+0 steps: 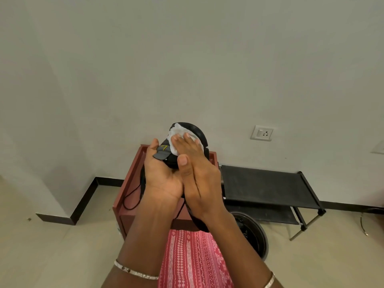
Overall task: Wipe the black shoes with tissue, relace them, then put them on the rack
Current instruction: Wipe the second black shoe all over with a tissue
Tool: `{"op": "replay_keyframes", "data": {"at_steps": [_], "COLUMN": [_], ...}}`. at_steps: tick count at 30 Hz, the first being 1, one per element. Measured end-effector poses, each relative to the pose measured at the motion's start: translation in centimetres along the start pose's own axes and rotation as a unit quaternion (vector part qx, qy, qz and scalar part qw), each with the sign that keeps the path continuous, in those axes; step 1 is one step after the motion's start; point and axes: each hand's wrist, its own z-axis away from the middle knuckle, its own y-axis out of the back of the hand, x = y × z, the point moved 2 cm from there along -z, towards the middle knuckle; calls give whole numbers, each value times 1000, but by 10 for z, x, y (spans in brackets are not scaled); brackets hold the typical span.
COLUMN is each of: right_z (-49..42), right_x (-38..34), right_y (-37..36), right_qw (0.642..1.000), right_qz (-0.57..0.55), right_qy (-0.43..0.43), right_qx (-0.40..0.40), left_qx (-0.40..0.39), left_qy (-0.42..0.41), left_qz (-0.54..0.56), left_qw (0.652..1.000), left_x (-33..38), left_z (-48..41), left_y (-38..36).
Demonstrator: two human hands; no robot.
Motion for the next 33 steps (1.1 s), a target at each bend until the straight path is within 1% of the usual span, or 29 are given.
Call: {"op": "replay_keyframes", "data": {"at_steps": [3, 7, 9, 11, 13, 16, 19, 21, 23, 25, 27, 28, 31, 33], "right_z": [14, 53, 61, 54, 38, 15, 12, 20, 38, 55, 61, 59, 30, 9], "right_x": [10, 24, 23, 17, 9, -2, -5, 1, 11, 20, 20, 17, 5, -1], "right_y": [2, 5, 2, 2, 3, 4, 3, 3, 3, 2, 1, 0, 1, 3], "right_qw": [1000, 998, 994, 990, 991, 997, 998, 999, 997, 993, 988, 987, 990, 995], "right_qz": [5, -23, -22, -39, -33, 35, 46, 28, -21, -49, -52, -55, -42, -15], "right_qy": [7, -57, -93, -108, -96, -55, -13, 8, -13, -67, -111, -116, -78, -47], "right_qx": [-5, 35, 52, 78, 83, 50, 28, 43, 69, 85, 97, 100, 109, 91], "left_qx": [7, 23, 36, 31, 22, -1, -2, 3, 7, 12, 21, 20, 6, -5], "left_qy": [-9, -34, -42, -40, -32, -14, -18, -19, -31, -45, -44, -38, 4, 23], "left_qz": [7, 90, 72, 65, 41, -22, -37, -24, 17, 54, 57, 50, 18, -8], "left_qw": [1000, 995, 996, 997, 998, 1000, 999, 1000, 999, 997, 997, 998, 1000, 1000], "left_x": [4, 13, 10, 4, -3, -7, -4, -3, -1, 1, 2, 0, -11, -14], "left_z": [0, -6, -7, -4, 0, 5, 5, 6, 4, 1, -4, -5, -1, 4], "left_y": [0, 0, 1, -4, -8, -14, -15, -16, -17, -18, -17, -16, -18, -21]}}
